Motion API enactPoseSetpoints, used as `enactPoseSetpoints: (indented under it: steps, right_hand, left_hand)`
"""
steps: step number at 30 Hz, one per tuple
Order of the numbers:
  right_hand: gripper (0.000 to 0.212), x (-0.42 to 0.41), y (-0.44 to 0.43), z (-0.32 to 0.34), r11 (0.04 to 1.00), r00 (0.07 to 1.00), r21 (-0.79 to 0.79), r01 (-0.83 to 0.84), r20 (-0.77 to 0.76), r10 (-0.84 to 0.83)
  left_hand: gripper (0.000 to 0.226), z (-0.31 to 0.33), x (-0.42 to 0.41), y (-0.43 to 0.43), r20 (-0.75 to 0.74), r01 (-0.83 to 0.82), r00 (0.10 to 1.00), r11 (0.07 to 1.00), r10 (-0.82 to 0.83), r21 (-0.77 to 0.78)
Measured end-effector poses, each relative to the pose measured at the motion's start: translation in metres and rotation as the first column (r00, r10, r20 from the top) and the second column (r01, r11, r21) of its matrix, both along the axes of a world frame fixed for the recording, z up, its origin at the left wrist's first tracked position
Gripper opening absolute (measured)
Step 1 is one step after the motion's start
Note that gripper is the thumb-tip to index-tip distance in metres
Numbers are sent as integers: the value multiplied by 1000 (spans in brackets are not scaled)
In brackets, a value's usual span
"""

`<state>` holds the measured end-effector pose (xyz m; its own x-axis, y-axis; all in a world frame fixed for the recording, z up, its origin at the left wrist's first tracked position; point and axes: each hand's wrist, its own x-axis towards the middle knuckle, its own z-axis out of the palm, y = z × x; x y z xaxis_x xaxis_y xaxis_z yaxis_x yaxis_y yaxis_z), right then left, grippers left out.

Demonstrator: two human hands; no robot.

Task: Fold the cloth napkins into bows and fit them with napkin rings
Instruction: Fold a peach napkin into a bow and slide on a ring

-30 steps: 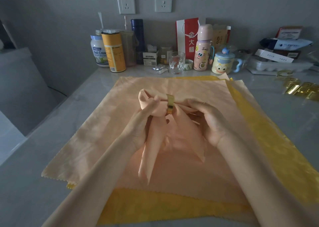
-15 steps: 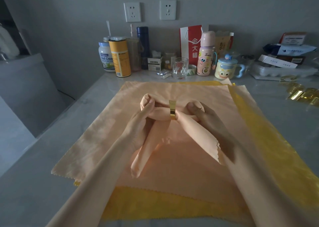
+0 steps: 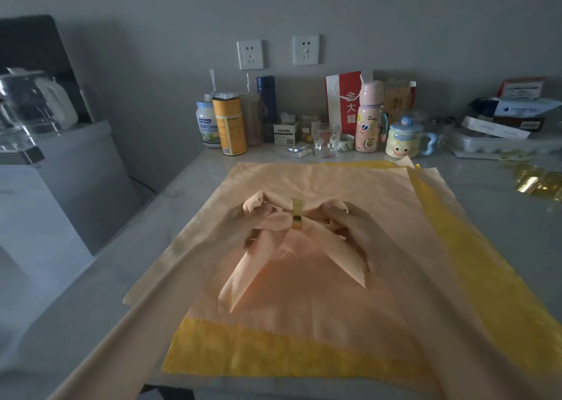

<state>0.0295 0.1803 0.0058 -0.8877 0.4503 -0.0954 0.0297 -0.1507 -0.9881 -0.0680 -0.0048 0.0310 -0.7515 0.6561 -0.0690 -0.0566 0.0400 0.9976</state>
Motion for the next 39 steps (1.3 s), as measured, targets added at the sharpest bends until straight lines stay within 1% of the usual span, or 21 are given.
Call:
enactPoseSetpoints:
  steps: [2, 4, 6, 7, 9, 11, 12, 14, 16, 19, 20, 22, 25, 27, 28, 29, 31, 33, 35, 37, 39]
  right_hand:
    - [29, -5, -6, -1, 999, 999, 38, -30, 17, 30]
    - [34, -14, -15, 2, 985, 998, 162, -54, 34, 49]
    - [42, -24, -29, 8, 957, 999, 286, -39, 46, 27]
    - [46, -30, -35, 12, 952, 999, 307, -23, 52, 8]
    - [55, -49, -49, 15, 949, 998, 314, 0, 60, -20]
    - [55, -79, -63, 18, 951, 997, 309, 1, 68, -24]
    - [50, -92, -68, 21, 955, 997, 296, 11, 69, -33]
    - [32, -128, -81, 23, 976, 997, 218, 19, 62, -34]
    - [25, -171, -90, 23, 987, 997, 159, 30, 63, -40]
    - [32, -235, -89, 15, 977, 994, 207, 42, 94, -63]
    - [31, -255, -85, 10, 970, 990, 237, 54, 113, -82]
    - [29, -296, -73, 0, 963, 983, 262, 70, 146, -111]
    - [30, -356, -49, -8, 946, 973, 280, 162, 116, -201]
    - [27, -392, -32, -12, 917, 956, 318, 242, 84, -281]
    - [26, -406, -24, -14, 900, 950, 349, 260, 72, -303]
    - [27, -418, -18, -17, 884, 949, 390, 258, 68, -307]
    - [35, -435, -8, -22, 843, 951, 482, 239, 61, -304]
    - [47, -442, -2, -25, 801, 953, 549, 239, 28, -303]
    - [56, -437, 5, -29, 756, 949, 600, 261, -18, -314]
    - [57, -421, 13, -29, 733, 943, 624, 272, -21, -332]
    - [54, -400, 22, -25, 723, 942, 640, 260, -3, -336]
  left_hand:
    - [33, 0, -5, -14, -56, 1, 998, 998, -4, -58]
    - [18, -2, -16, -29, -55, -39, 998, 994, 34, -103]
    - [22, -5, -29, -42, -53, -87, 995, 986, 80, -143]
    - [27, -6, -35, -48, -41, -119, 993, 981, 113, -153]
    - [33, -8, -50, -60, -17, -180, 984, 969, 180, -170]
    - [30, -8, -73, -71, -9, -286, 957, 942, 289, -178]
    - [30, -7, -83, -74, -7, -345, 937, 920, 350, -186]
    - [37, -6, -117, -81, -3, -460, 883, 865, 469, -203]
    - [44, -8, -158, -86, 21, -522, 844, 830, 536, -197]
    - [54, -16, -217, -83, 93, -537, 826, 826, 557, -173]
    - [55, -19, -235, -79, 116, -535, 823, 828, 556, -170]
    - [51, -24, -271, -66, 162, -508, 835, 850, 526, -141]
    - [38, -19, -321, -38, 177, -452, 873, 890, 454, -56]
    - [21, -18, -352, -16, 122, -462, 880, 887, 460, -10]
    - [14, -19, -364, -6, 57, -458, 887, 889, 458, -19]
    - [12, -22, -373, 3, -36, -462, 887, 885, 460, -67]
    - [18, -32, -389, 19, -286, -498, 856, 836, 431, -230]
    - [22, -36, -391, 28, -483, -541, 808, 750, 337, -381]
    - [39, -42, -390, 31, -607, -582, 764, 641, 220, -500]
    - [47, -44, -383, 26, -641, -601, 756, 528, 132, -600]
    - [47, -42, -369, 16, -649, -605, 757, 453, 73, -655]
